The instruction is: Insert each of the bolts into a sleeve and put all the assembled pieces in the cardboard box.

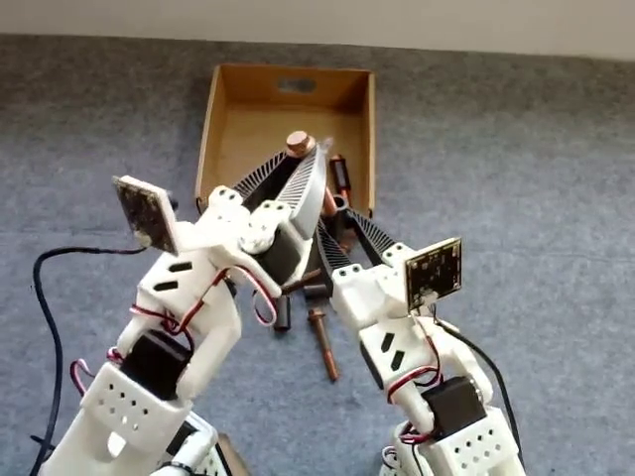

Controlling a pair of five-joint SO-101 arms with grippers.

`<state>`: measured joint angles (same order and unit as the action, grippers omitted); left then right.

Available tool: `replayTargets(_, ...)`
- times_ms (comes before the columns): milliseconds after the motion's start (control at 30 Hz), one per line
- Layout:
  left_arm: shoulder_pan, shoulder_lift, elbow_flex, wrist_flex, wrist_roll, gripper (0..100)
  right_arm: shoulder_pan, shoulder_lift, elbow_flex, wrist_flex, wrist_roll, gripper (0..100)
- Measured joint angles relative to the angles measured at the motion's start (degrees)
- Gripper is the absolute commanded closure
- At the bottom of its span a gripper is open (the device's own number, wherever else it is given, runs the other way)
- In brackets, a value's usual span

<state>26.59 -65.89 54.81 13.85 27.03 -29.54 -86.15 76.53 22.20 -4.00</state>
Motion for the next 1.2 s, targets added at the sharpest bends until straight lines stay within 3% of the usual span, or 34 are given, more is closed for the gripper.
replayTargets(267,2.02,8.70,-4.13,-0.35,-7.91,99,0.18,0.00,0.00,0.00,0.00,99.1)
replayTargets(1200,3.16,15.91,-9.58,-0.35,-8.26,99,-0.09,0.00,0.00,0.00,0.00,99.1)
